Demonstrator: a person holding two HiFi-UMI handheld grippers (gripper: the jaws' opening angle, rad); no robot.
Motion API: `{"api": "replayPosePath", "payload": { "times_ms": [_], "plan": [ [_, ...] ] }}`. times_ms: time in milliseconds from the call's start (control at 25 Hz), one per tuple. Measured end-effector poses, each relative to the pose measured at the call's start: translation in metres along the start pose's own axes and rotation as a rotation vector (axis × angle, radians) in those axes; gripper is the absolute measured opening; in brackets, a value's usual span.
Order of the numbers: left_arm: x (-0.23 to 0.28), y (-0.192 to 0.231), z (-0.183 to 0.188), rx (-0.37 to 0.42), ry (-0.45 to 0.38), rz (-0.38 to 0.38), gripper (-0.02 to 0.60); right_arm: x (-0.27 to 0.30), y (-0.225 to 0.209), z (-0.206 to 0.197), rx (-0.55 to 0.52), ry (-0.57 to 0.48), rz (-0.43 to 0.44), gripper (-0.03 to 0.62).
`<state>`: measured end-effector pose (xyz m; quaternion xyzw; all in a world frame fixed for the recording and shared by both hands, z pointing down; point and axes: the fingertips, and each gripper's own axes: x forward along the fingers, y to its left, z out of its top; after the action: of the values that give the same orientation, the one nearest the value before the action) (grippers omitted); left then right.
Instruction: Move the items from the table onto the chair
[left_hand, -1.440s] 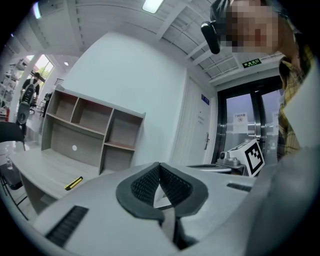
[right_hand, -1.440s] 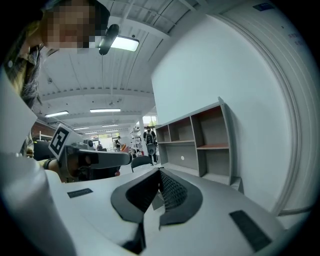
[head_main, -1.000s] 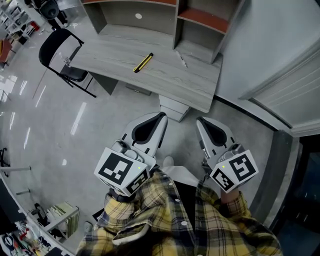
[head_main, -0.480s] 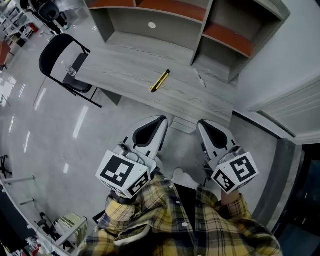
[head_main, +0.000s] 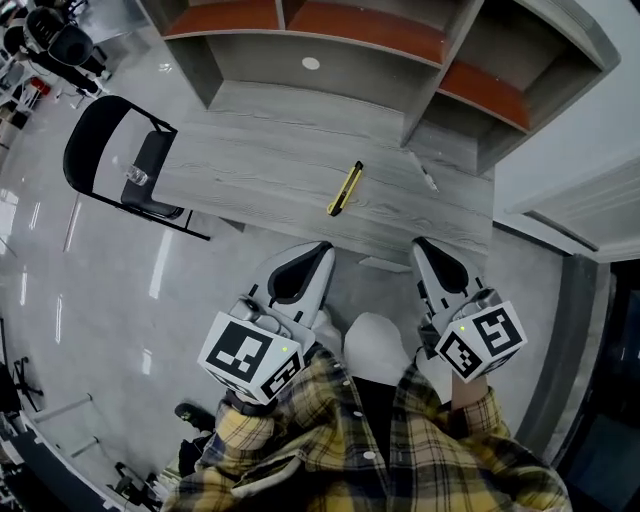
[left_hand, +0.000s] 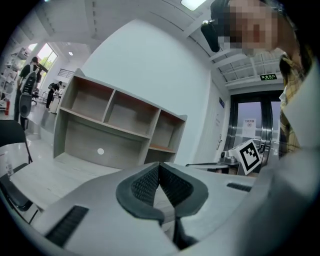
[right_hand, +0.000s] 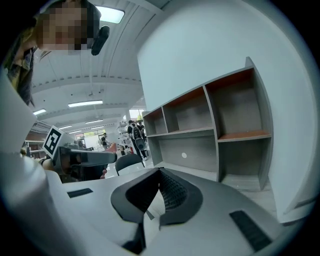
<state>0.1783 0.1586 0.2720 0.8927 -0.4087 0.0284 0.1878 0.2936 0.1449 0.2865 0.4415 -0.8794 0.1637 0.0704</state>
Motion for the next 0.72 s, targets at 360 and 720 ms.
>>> {"api": "replayPosePath", "payload": {
  "times_ms": [360, 720],
  "plan": [
    [0.033, 0.054, -0.011, -0.058, 0.065, -0.028, 0.005, 0.054, -0.019, -0.012, 0.032, 0.084, -0.042, 0.017],
    [0.108, 0.105, 0.032, 0.003, 0.067, -0.026, 0.005, 0.129, -0.074, 0.02, 0.044, 0.059, -0.011, 0.017]
  ]
}}
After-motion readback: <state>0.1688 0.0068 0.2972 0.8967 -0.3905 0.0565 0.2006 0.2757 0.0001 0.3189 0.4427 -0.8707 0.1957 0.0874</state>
